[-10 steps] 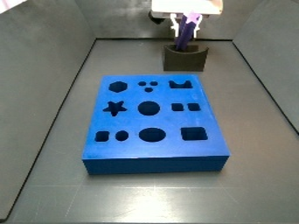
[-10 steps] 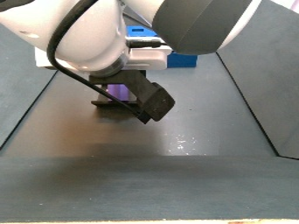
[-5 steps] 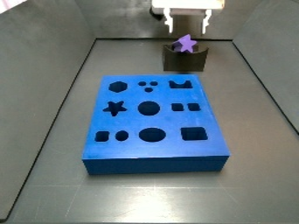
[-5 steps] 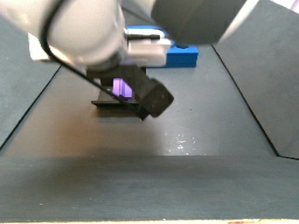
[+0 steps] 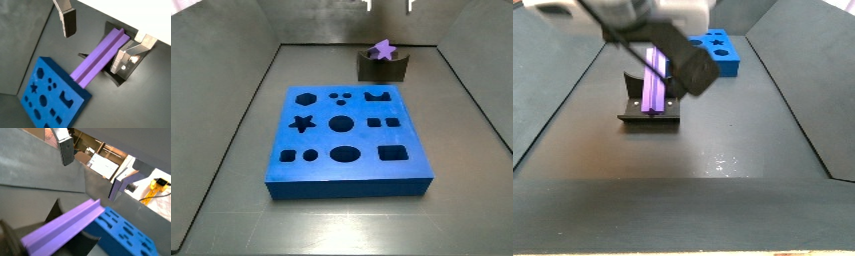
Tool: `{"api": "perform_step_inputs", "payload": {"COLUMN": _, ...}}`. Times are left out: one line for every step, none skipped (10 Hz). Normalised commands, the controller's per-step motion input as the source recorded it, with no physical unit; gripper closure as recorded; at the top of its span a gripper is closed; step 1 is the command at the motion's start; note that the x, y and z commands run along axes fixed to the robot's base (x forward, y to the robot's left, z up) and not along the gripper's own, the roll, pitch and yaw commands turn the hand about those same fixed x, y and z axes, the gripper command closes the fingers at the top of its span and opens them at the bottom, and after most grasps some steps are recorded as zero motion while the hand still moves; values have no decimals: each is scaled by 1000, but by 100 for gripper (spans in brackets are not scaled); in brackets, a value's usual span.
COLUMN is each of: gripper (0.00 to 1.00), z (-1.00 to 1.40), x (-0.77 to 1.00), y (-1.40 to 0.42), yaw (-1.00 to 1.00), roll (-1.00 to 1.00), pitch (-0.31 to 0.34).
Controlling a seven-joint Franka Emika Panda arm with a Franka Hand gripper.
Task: Pick up the star object. Move up. Place the star object on the fixture. Regrasp the star object. Move to above the board. Insert the star object.
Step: Regrasp the star object.
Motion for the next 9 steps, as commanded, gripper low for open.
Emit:
{"api": "perform_step_inputs", "payload": {"gripper": 0, "z": 314, "x": -26, "y": 8, "yaw": 0, "roll": 46, "pitch": 110}}
{"api": "perform_step_inputs", "payload": {"gripper": 0, "z": 570, "x": 10, "y": -1000, "yaw": 20, "roll": 1000, "pitch": 66}}
{"api": "perform_step_inputs", "payload": {"gripper": 0, "z": 489, "x": 18, "y": -1000, "yaw": 18, "roll": 1000, "pitch": 62}}
{"api": "perform_step_inputs", "payload": {"gripper": 0, "z": 448, "x": -4, "y": -1000, "yaw": 17, "roll": 1000, "pitch": 55}}
{"api": "perform_step_inputs", "payload": {"gripper": 0, "z": 369, "x": -34, "y": -1000, "yaw": 16, "roll": 1000, "pitch": 46}}
{"api": "perform_step_inputs", "payload": {"gripper": 0, "z": 341, "x": -42, "y": -1000, "yaw": 16, "roll": 1000, "pitch": 43}}
{"api": "perform_step_inputs", "payload": {"gripper": 0, "z": 278, "x": -49, "y": -1000, "yaw": 15, "roll": 1000, "pitch": 39}}
{"api": "perform_step_inputs", "payload": {"gripper": 0, "z": 230, "x": -50, "y": -959, "yaw": 16, "roll": 1000, "pitch": 37}}
{"api": "perform_step_inputs", "payload": {"gripper": 0, "z": 117, "x": -42, "y": -702, "yaw": 16, "roll": 1000, "pitch": 33}}
